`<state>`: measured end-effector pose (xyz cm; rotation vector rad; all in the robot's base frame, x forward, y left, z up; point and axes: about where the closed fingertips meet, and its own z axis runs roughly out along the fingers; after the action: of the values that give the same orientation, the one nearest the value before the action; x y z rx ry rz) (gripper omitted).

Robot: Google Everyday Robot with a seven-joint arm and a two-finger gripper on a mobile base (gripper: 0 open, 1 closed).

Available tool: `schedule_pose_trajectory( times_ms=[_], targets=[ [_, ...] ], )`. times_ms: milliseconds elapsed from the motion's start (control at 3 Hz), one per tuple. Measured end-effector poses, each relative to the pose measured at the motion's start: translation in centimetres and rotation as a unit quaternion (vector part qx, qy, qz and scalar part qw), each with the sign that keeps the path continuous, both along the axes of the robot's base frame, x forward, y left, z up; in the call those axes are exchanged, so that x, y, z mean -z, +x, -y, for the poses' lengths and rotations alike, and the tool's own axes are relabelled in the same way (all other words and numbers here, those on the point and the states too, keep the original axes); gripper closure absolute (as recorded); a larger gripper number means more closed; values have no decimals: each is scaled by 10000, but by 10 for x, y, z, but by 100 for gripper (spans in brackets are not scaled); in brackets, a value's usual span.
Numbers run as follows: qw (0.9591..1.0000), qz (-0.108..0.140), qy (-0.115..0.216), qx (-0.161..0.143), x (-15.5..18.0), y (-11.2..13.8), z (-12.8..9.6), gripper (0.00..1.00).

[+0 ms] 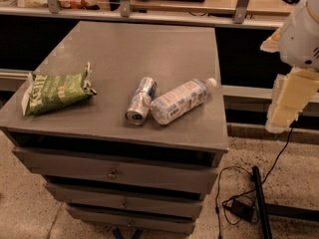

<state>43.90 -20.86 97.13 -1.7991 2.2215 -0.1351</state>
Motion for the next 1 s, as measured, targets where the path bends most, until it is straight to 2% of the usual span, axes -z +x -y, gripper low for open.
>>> schedule_pose_trajectory(
  times_ms=[333, 667, 1000],
  targets=[
    [9966, -226, -180, -769, 16, 0, -36, 0],
    [9732, -533, -128, -2233, 36, -7, -106, 0],
    [9323, -614, 15, -3564, 43, -15, -176, 0]
  ],
)
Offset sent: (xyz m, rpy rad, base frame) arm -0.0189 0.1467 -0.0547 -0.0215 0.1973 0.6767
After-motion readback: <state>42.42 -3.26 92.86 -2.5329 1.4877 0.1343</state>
